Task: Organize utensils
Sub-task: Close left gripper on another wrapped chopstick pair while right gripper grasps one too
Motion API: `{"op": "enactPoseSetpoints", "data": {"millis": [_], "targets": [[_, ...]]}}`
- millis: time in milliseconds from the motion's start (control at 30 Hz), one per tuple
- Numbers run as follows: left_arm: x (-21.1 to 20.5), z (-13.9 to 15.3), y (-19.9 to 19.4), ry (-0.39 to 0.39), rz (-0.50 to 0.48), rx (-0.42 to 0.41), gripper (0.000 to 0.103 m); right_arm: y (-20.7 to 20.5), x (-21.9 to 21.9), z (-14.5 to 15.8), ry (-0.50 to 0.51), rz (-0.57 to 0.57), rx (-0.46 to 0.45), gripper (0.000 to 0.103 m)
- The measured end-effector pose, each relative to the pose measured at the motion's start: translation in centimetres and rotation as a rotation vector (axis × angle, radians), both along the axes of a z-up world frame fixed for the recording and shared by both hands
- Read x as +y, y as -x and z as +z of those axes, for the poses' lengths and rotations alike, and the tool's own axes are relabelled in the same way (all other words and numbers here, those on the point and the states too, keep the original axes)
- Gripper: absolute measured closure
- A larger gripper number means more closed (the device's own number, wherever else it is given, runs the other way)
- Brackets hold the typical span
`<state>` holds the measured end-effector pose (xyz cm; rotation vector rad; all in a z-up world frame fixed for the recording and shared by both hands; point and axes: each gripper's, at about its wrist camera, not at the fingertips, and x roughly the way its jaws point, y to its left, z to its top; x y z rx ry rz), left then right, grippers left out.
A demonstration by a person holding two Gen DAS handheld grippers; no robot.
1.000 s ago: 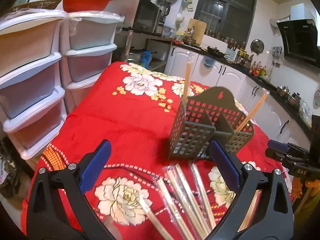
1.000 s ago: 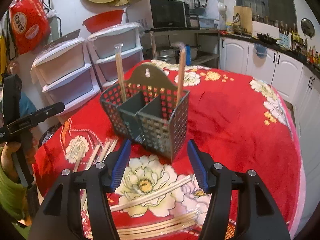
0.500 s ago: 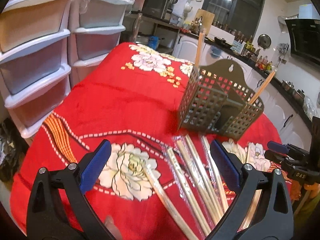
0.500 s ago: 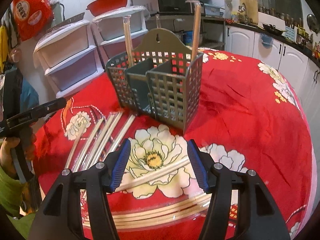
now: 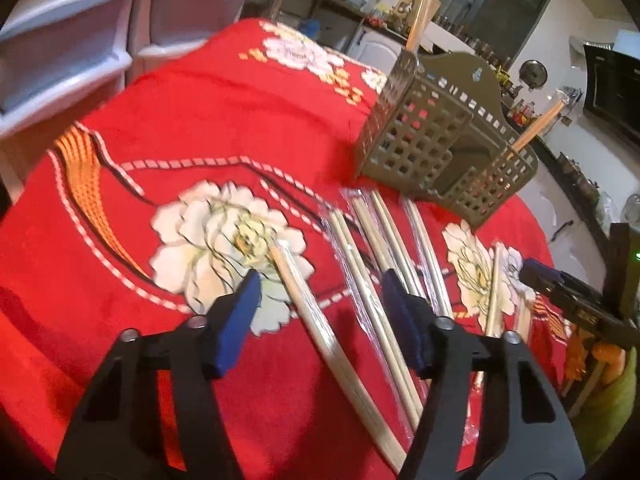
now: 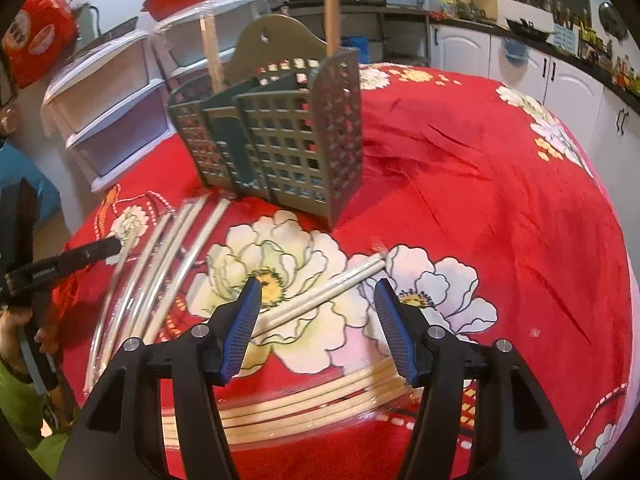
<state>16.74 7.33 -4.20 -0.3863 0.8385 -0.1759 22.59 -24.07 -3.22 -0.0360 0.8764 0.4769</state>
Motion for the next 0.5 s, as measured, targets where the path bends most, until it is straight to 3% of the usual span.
{"op": "enactPoseSetpoints", "data": {"millis": [67,367,433,500], "targets": [[0.2,-0.7,-0.3,0.050,-0.012,0.028,0.055,-0.8,-0.1,-0.4,0.002,-0.011,0.019,0.047],[0.1,-0.8,-1.2,0.013,-0.016,0.050,0.065,-4.0,-0.6,-2.5,-0.027,-0.093,0.143,0.050],[0.1,-0.8,-1.6,0.007,-0.018,0.058,0.067,-4.4,-0.4,-2.6,-0.032,-0.111,0.155,0.054],[0.2,-0.8,-2.0,0.000,-0.019,0.066,0.069,-4.9,-0.2,-2.6,-0.034,-0.129,0.167,0.064]]}}
